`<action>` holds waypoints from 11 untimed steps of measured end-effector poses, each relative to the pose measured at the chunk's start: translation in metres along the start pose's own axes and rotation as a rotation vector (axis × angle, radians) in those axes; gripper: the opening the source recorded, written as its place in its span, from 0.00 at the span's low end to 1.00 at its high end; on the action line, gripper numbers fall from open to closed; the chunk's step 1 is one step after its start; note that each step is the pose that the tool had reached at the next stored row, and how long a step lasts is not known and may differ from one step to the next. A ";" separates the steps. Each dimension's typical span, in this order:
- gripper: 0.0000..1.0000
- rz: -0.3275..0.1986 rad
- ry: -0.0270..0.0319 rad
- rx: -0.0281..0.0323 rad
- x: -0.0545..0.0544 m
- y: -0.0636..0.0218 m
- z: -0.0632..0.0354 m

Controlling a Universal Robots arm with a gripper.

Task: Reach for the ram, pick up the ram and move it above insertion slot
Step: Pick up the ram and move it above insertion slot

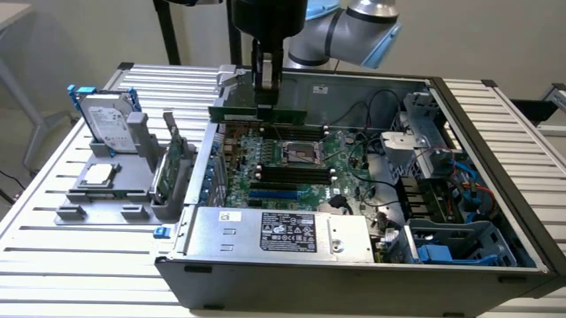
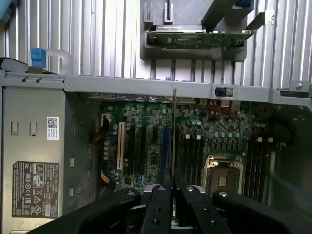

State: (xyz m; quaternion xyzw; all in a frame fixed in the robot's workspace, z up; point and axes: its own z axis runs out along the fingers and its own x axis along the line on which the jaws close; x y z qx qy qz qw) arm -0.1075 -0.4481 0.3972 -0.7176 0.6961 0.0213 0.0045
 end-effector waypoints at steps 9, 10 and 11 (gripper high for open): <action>0.14 0.000 -0.0001 0.0001 -0.019 -0.0280 0.0010; 0.14 0.000 0.0001 0.0000 -0.022 -0.0307 0.0011; 0.14 0.000 0.0000 0.0000 -0.025 -0.0333 0.0014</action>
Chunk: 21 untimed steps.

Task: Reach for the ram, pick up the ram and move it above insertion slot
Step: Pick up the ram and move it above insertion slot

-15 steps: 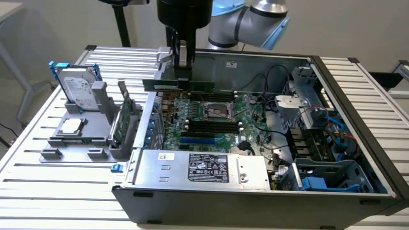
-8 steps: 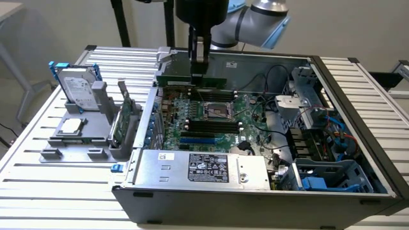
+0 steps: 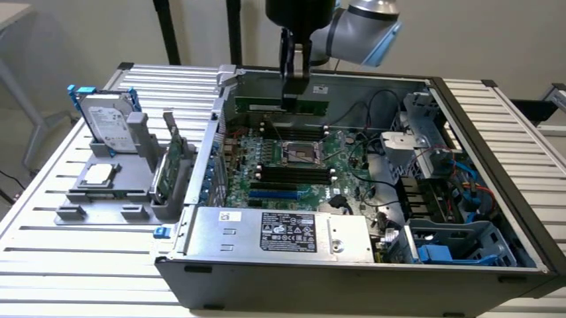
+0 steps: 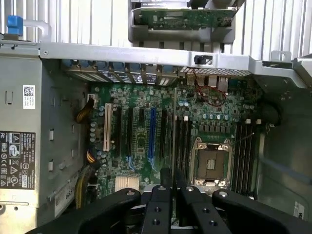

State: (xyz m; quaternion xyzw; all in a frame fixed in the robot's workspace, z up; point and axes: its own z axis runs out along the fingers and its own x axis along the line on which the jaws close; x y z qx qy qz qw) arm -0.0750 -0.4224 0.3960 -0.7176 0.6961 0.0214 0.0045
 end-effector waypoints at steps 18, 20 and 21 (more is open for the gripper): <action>0.14 0.000 0.0005 0.0000 -0.049 -0.0303 0.0045; 0.14 0.000 0.0005 0.0000 -0.049 -0.0304 0.0045; 0.14 0.000 0.0005 0.0001 -0.049 -0.0304 0.0046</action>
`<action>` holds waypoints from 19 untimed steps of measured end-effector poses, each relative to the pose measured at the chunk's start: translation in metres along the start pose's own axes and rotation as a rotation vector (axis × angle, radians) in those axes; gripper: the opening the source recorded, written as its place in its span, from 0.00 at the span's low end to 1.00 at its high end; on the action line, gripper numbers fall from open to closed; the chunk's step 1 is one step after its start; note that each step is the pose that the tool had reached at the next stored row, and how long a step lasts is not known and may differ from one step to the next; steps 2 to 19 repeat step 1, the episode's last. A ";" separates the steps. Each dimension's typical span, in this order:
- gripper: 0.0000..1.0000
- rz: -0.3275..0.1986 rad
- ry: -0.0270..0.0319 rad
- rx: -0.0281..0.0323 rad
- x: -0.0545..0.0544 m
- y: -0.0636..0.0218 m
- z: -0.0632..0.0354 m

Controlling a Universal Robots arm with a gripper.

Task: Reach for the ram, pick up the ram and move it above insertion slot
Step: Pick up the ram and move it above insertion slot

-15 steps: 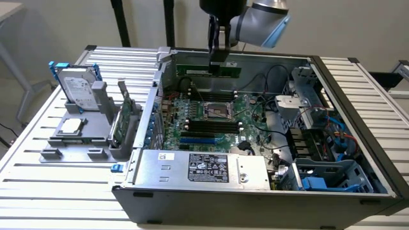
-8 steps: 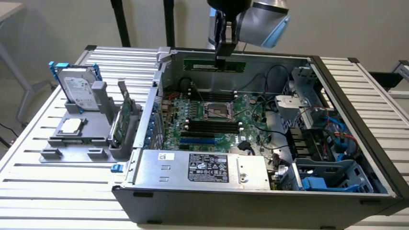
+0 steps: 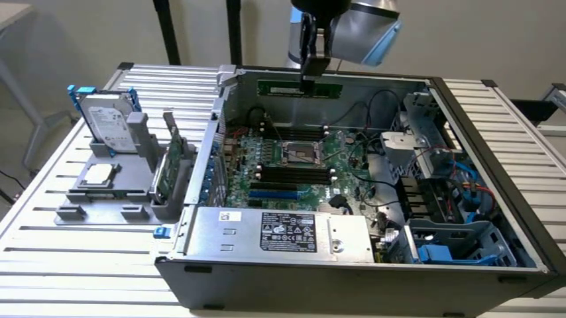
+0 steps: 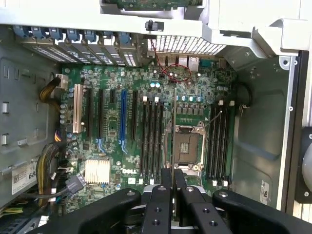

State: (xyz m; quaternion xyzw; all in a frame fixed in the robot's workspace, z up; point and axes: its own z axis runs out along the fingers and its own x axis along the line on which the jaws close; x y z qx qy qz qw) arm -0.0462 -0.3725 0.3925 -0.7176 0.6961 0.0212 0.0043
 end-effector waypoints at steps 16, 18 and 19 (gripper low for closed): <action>0.14 0.000 0.0000 0.0000 0.000 0.0000 0.0000; 0.14 0.000 0.0000 0.0000 0.000 0.0000 0.0000; 0.14 0.000 0.0000 0.0000 0.000 0.0000 0.0000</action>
